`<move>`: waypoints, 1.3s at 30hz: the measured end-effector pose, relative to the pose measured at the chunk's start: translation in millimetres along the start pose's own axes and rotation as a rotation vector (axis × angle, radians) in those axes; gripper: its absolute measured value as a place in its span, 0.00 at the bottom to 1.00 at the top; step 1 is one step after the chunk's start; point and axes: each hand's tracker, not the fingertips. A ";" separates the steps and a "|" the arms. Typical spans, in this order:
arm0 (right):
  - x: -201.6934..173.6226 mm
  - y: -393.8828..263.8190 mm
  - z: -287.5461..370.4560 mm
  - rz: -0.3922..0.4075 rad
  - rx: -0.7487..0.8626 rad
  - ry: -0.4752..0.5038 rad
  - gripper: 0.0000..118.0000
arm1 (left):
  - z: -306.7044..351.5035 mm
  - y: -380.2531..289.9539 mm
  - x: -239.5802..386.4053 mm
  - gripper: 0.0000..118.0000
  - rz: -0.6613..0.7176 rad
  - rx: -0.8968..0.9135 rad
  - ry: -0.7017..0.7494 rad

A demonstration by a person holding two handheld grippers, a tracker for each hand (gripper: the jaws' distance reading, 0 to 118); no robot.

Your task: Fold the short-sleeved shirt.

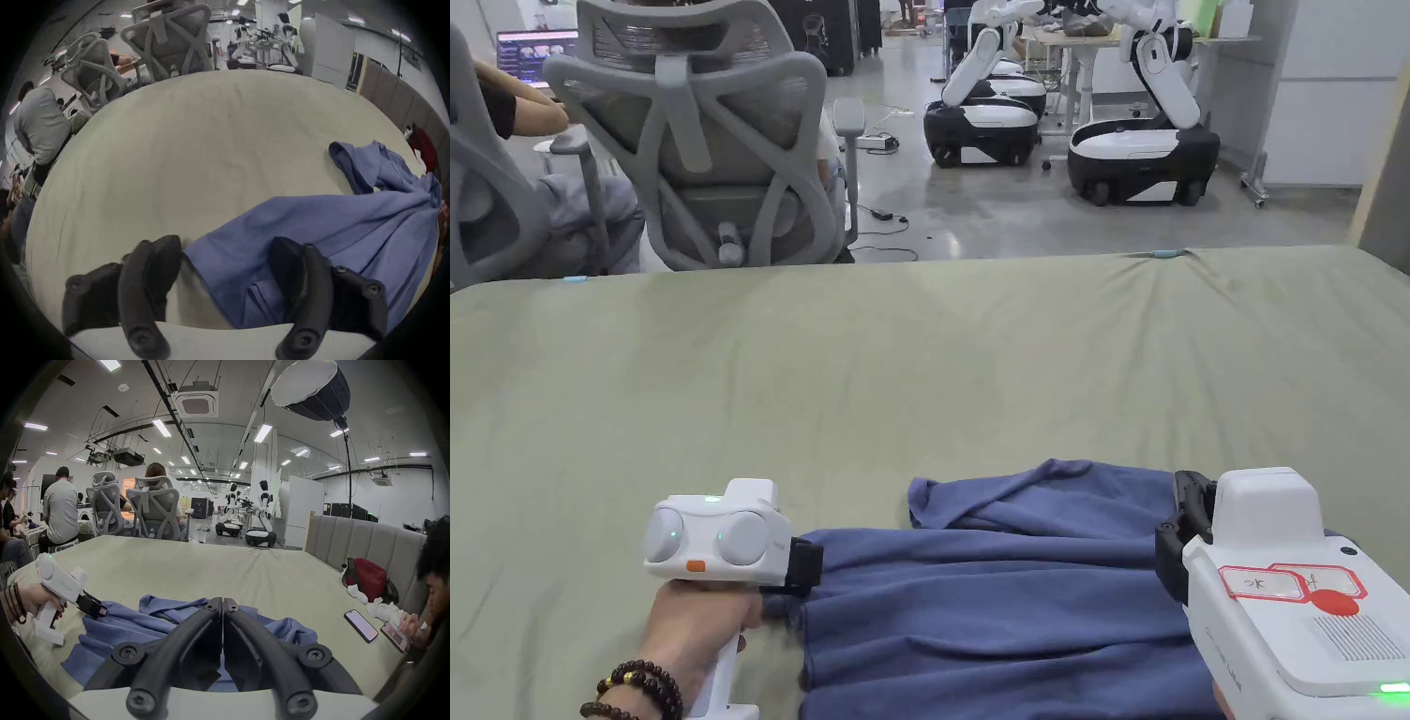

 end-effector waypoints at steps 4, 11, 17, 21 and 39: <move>1.6 -0.1 1.1 0.007 -0.005 0.000 0.02 | 13.1 5.2 0.8 0.01 0.022 0.061 -0.003; 22.3 7.6 4.0 0.015 0.011 -0.011 0.02 | 35.4 10.4 -8.2 0.01 0.060 0.210 -0.068; 94.1 21.6 -21.2 -0.018 -0.071 -0.049 0.15 | 73.4 29.3 12.4 0.01 -0.055 0.367 -0.095; 146.7 -4.7 -47.1 -0.057 -0.215 -0.086 0.90 | 72.2 39.7 24.8 0.01 -0.071 0.400 -0.113; 173.8 -87.7 -143.6 -0.082 -0.519 0.077 0.16 | 57.5 40.1 38.8 0.01 -0.106 0.381 -0.118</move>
